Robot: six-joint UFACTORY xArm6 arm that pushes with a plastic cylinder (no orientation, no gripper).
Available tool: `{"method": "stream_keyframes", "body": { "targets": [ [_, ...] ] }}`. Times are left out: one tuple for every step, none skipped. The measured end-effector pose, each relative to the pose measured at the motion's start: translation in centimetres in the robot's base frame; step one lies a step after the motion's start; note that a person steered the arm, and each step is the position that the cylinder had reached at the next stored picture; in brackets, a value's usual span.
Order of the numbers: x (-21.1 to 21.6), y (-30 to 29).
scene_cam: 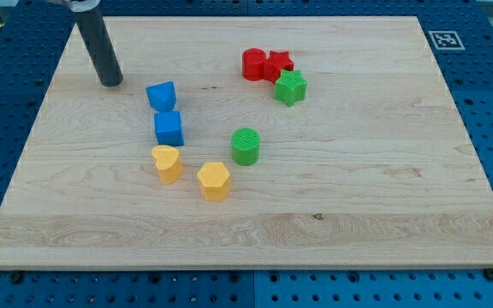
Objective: Point your arm closer to blue triangle
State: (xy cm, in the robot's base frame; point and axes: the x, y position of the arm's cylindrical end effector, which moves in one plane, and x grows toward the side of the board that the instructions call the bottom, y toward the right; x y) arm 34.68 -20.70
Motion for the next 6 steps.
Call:
{"method": "stream_keyframes", "body": {
  "targets": [
    [2.4, 0.0],
    [4.0, 0.0],
    [4.0, 0.1],
    [4.0, 2.3],
    [4.0, 3.5],
    [4.0, 3.5]
  ]
}}
